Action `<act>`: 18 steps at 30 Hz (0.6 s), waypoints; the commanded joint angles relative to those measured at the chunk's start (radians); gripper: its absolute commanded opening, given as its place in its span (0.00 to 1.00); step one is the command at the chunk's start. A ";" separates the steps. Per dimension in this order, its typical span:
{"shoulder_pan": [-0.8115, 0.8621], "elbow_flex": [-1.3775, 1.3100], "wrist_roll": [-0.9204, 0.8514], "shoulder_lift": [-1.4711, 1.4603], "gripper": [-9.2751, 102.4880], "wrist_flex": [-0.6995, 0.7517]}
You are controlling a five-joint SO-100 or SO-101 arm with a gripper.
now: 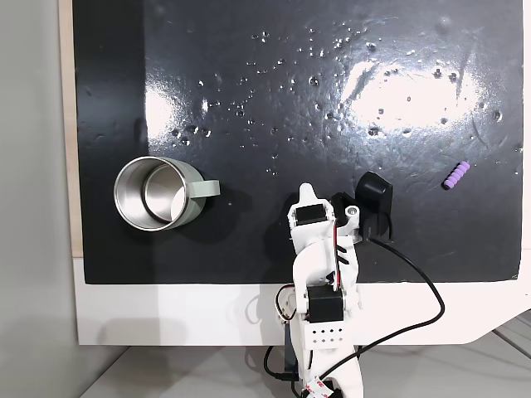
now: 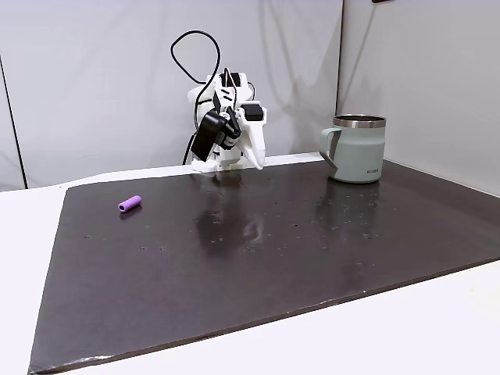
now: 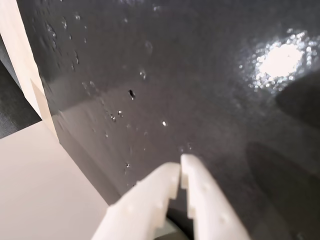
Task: Grasp a pengrip and put it in the cup.
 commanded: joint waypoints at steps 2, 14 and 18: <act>-0.023 -0.011 -0.026 0.006 0.08 -0.003; 0.117 -0.411 -0.376 -0.032 0.08 0.313; 0.229 -0.574 -0.468 -0.229 0.08 0.351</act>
